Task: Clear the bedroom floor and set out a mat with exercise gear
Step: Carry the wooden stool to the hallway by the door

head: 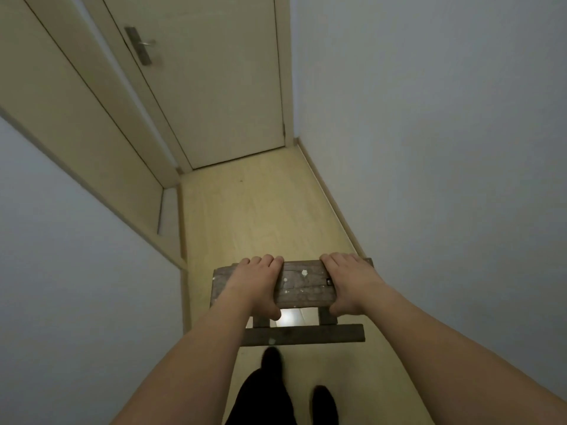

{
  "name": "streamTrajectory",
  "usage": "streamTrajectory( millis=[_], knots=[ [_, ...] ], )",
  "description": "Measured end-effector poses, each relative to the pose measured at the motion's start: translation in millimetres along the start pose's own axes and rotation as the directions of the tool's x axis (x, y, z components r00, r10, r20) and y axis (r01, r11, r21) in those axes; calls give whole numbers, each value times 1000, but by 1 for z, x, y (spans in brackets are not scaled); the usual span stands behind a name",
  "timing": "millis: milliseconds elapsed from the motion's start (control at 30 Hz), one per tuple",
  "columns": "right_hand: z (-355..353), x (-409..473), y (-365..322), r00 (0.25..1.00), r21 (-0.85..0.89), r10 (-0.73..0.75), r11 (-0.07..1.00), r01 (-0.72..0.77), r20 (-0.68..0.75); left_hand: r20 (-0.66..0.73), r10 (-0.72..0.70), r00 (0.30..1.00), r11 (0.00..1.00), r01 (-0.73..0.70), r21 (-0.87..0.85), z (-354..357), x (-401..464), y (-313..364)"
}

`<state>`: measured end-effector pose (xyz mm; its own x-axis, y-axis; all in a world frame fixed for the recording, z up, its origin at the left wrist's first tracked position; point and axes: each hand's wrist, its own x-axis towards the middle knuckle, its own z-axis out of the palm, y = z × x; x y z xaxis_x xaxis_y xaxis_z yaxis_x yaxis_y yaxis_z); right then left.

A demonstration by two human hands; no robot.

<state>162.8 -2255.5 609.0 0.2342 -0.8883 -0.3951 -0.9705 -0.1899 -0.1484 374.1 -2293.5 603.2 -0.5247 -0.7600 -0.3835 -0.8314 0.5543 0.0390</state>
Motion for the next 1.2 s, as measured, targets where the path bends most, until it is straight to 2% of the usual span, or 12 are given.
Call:
streamTrajectory(
  millis=[200, 467, 700, 933, 1200],
  knots=[
    [-54, 153, 10, 1000, -74, -5, 997, 8, 30, 15, 1, 1000, 1000, 0, -30, -30, 113, -108],
    [-142, 339, 0, 1000, -48, 28, 998, -28, 6, 26, 25, 999, 1000, -25, 3, -105, 249, -262],
    [-196, 473, 42, 998, 11, 52, 999, -53, 35, 60, 65, 996, 997, -67, 28, -153, 377, -339],
    [-256, 628, 93, 997, -13, -12, 1000, 13, 78, 127, 6, 992, 1000, -5, -2, -197, 508, -416],
    [-332, 782, 137, 999, 46, -13, 999, 12, 41, 94, -13, 995, 1000, 11, 23, -267, 647, -503]
  ],
)
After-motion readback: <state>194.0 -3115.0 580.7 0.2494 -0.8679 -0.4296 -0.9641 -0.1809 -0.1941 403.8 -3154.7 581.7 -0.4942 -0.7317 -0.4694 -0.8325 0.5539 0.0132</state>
